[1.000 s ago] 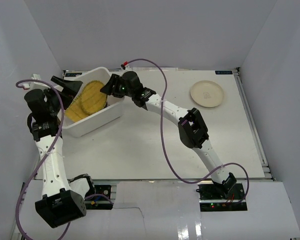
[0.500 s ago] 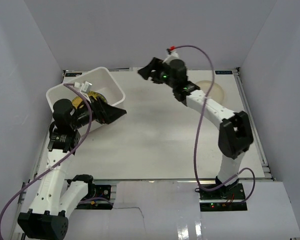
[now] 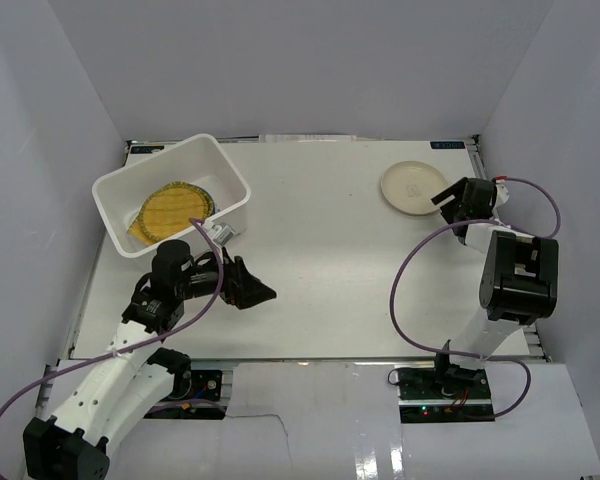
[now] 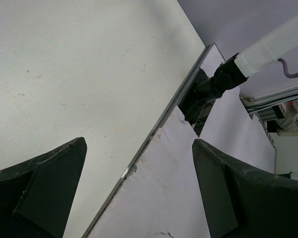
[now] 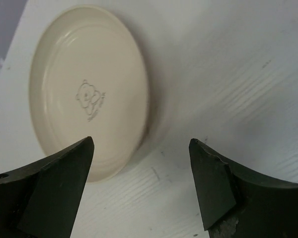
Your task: Place the plates into the plastic bin on the countertop
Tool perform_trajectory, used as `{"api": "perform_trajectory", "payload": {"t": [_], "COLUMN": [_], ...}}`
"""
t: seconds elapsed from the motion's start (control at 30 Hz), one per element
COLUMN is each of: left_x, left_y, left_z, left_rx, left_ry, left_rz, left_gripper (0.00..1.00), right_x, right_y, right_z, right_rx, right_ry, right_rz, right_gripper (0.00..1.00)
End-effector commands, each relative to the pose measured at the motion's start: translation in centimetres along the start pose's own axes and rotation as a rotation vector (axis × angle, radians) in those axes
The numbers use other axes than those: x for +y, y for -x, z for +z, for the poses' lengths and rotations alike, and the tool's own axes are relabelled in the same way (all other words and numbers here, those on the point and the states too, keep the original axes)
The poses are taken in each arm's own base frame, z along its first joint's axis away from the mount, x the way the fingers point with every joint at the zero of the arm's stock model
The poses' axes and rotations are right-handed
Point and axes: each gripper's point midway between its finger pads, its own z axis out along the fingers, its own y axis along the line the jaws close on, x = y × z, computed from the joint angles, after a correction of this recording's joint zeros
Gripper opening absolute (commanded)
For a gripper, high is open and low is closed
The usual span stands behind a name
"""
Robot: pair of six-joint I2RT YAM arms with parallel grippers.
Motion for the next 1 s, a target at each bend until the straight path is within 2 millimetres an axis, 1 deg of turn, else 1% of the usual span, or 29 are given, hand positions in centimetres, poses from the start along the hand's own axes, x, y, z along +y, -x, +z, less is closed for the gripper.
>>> {"api": "perform_trajectory", "payload": {"t": [0.0, 0.03, 0.1, 0.13, 0.2, 0.23, 0.27, 0.3, 0.33, 0.37, 0.4, 0.43, 0.47, 0.53, 0.57, 0.6, 0.63, 0.67, 0.7, 0.73, 0.77, 0.8, 0.83, 0.87, 0.9, 0.93, 0.97], "left_x": [-0.6, -0.7, -0.7, -0.7, -0.7, -0.7, -0.9, -0.9, -0.7, -1.5, -1.9, -2.3, -3.2, -4.4, -5.5, -6.9, -7.9, -9.0, -10.2, -11.1, -11.8, -12.2, -13.1, -13.7, -13.8, -14.0, -14.5], "left_y": [1.6, 1.6, 1.7, 2.0, 2.4, 2.7, 3.3, 3.8, 4.5, 5.9, 6.7, 7.7, 9.9, 12.1, 13.4, 14.7, 15.4, 16.3, 17.3, 17.8, 18.3, 18.9, 19.4, 19.5, 19.8, 19.9, 19.7], "left_z": [-0.5, -0.5, -0.6, -0.7, -0.8, -0.8, -0.9, -1.0, -1.1, -1.5, -1.8, -2.1, -2.8, -3.8, -4.4, -5.1, -5.6, -6.2, -7.0, -7.7, -8.3, -8.9, -9.8, -10.5, -11.1, -11.5, -12.3], "left_rx": [-0.056, -0.057, -0.064, -0.073, -0.09, -0.1, -0.114, -0.127, -0.152, -0.185, -0.209, -0.236, -0.299, -0.371, -0.418, -0.463, -0.493, -0.53, -0.569, -0.598, -0.623, -0.657, -0.689, -0.711, -0.738, -0.754, -0.78], "left_ry": [0.012, 0.011, 0.013, 0.022, 0.033, 0.042, 0.049, 0.059, 0.085, 0.088, 0.095, 0.104, 0.127, 0.137, 0.125, 0.106, 0.09, 0.072, 0.058, 0.05, 0.041, 0.053, 0.05, 0.048, 0.065, 0.069, 0.069], "left_rz": [0.105, 0.105, 0.11, 0.116, 0.126, 0.13, 0.139, 0.144, 0.153, 0.172, 0.183, 0.195, 0.223, 0.258, 0.287, 0.307, 0.321, 0.342, 0.353, 0.37, 0.385, 0.39, 0.402, 0.415, 0.417, 0.422, 0.428], "left_gripper": [0.98, 0.98, 0.98, 0.98, 0.98, 0.98, 0.98, 0.98, 0.98, 0.98, 0.98, 0.98, 0.98, 0.98, 0.98, 0.98, 0.98, 0.98, 0.98, 0.98, 0.98, 0.98, 0.98, 0.98, 0.98, 0.98, 0.98], "right_x": [-0.9, -1.5, -1.8, -1.8, -1.8, -1.0, -1.2, -1.3, -0.6, 0.2, 1.6, 3.5, 4.9, 8.3, 10.9, 14.2, 16.9, 20.0, 23.3, 25.2, 28.2, 31.3, 32.7, 35.0, 37.8, 38.8, 40.3], "right_y": [0.4, -0.1, -0.5, -0.6, -1.2, -0.9, -1.1, -1.1, -0.6, -0.3, 0.6, 2.1, 1.8, 2.9, 4.4, 3.2, 3.8, 1.7, 2.0, 1.1, -1.6, -1.4, -3.1, -6.0, -5.8, -8.2, -11.0], "right_z": [1.9, 3.1, 4.3, 5.4, 6.2, 6.7, 7.1, 7.0, 6.4, 5.8, 5.3, 3.7, 2.7, 0.5, -1.8, -3.6, -5.9, -7.7, -9.8, -10.9, -12.9, -15.0, -15.2, -17.0, -19.0, -18.1, -19.5], "right_rx": [-0.026, 0.006, 0.03, 0.041, 0.063, 0.066, 0.075, 0.077, 0.058, 0.042, -0.003, -0.051, -0.053, -0.102, -0.149, -0.146, -0.178, -0.17, -0.194, -0.183, -0.157, -0.176, -0.152, -0.118, -0.138, -0.103, -0.062], "right_ry": [-0.037, -0.076, -0.093, -0.099, -0.109, -0.085, -0.093, -0.113, -0.102, -0.078, -0.031, 0.022, 0.063, 0.155, 0.224, 0.302, 0.367, 0.434, 0.502, 0.54, 0.615, 0.682, 0.706, 0.766, 0.825, 0.825, 0.861], "right_rz": [-0.012, -0.023, -0.044, -0.045, -0.055, -0.05, -0.051, -0.058, -0.058, -0.067, -0.075, -0.085, -0.1, -0.122, -0.143, -0.18, -0.203, -0.27, -0.293, -0.323, -0.37, -0.37, -0.386, -0.413, -0.403, -0.423, -0.444], "right_gripper": [0.83, 0.78, 0.71, 0.67, 0.59, 0.46, 0.39, 0.28, 0.08, 0.08, 0.08, 0.08, 0.08, 0.08, 0.08, 0.08, 0.08, 0.08, 0.08, 0.08, 0.08, 0.08, 0.08, 0.08, 0.08, 0.08, 0.08]}}
